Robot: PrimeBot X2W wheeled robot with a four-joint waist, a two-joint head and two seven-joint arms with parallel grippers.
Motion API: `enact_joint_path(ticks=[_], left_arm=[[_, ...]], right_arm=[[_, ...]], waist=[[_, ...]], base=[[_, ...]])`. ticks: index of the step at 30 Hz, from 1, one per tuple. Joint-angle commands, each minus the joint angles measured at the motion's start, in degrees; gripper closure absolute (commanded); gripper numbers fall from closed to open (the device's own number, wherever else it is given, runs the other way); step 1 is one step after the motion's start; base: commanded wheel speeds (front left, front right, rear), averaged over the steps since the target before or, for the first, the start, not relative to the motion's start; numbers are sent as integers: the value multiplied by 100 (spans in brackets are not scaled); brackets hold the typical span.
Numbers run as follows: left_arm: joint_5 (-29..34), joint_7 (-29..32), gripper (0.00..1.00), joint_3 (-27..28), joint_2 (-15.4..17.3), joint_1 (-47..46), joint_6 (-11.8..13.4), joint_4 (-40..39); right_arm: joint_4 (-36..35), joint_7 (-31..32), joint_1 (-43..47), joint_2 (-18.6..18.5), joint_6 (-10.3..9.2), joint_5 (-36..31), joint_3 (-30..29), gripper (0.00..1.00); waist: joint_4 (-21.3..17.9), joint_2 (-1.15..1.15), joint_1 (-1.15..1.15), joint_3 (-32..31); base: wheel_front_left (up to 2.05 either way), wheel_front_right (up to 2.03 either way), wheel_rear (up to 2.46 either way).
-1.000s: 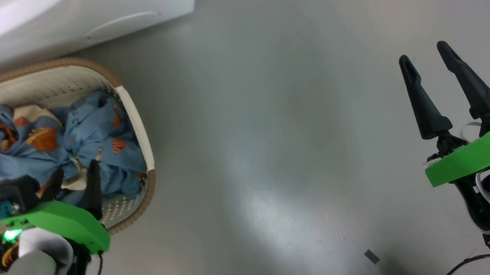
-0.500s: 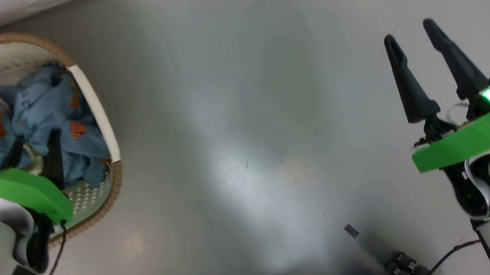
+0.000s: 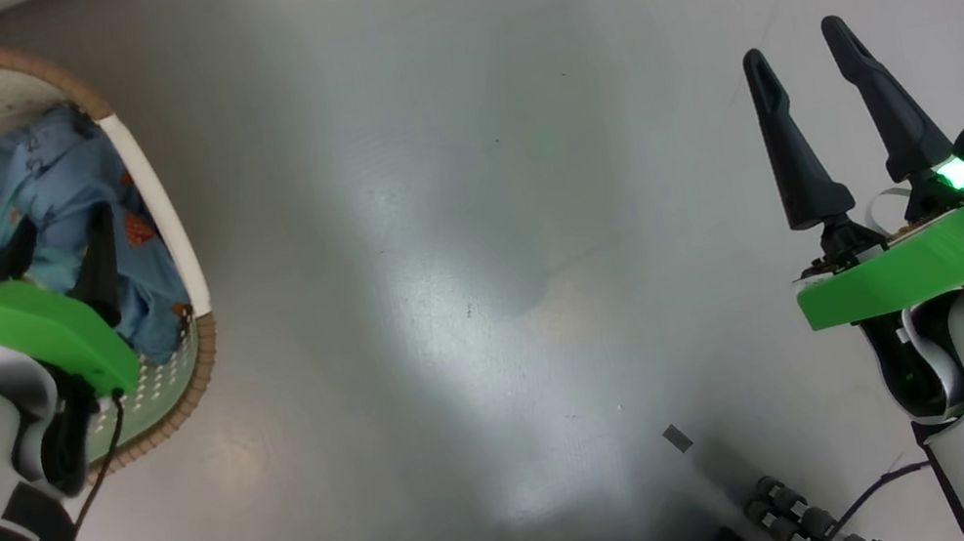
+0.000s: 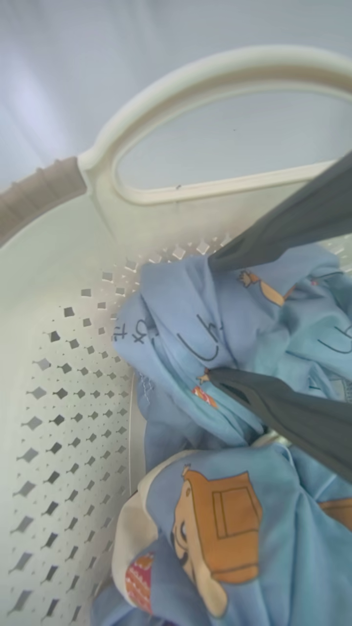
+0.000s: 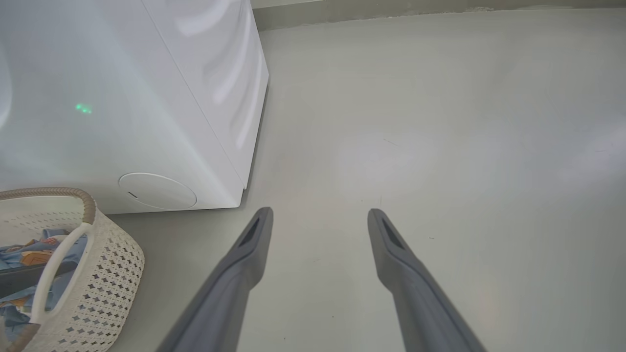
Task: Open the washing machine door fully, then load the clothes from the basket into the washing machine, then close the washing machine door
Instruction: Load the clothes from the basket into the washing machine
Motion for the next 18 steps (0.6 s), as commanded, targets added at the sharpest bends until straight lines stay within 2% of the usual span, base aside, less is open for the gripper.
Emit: enact_joint_path(ticks=[1,10,11,14,15,16,18], left_arm=[[-53,-36,0,14,246,-7,-14,-16],[-366,-36,0,-451,244,-49,-14,251],[-416,-36,9,-503,247,-55,-14,268],[-601,20,86,-642,253,-65,-14,266],[-601,20,86,-642,253,-65,-14,266],[-706,54,100,-742,264,-85,-14,226],[-832,79,100,-821,272,-94,-14,178]], right_arm=[[-126,-28,149,35,7,-76,141,0],[-149,-28,179,67,7,-56,208,0],[-151,-28,184,67,7,-55,208,0],[-168,-28,195,60,7,-62,209,0],[-168,-28,195,60,7,-62,209,0],[-186,-28,206,52,7,-69,192,0],[-195,-28,216,40,7,-77,178,0]], waist=[[-28,0,0,1],[-137,0,0,6],[-147,0,0,-2],[-167,0,0,-31],[-167,0,0,-31],[-163,0,0,-56],[-148,0,0,-87]], base=[[0,0,0],[0,0,0],[0,0,0],[0,0,0],[0,0,0],[0,0,0],[0,0,0]])
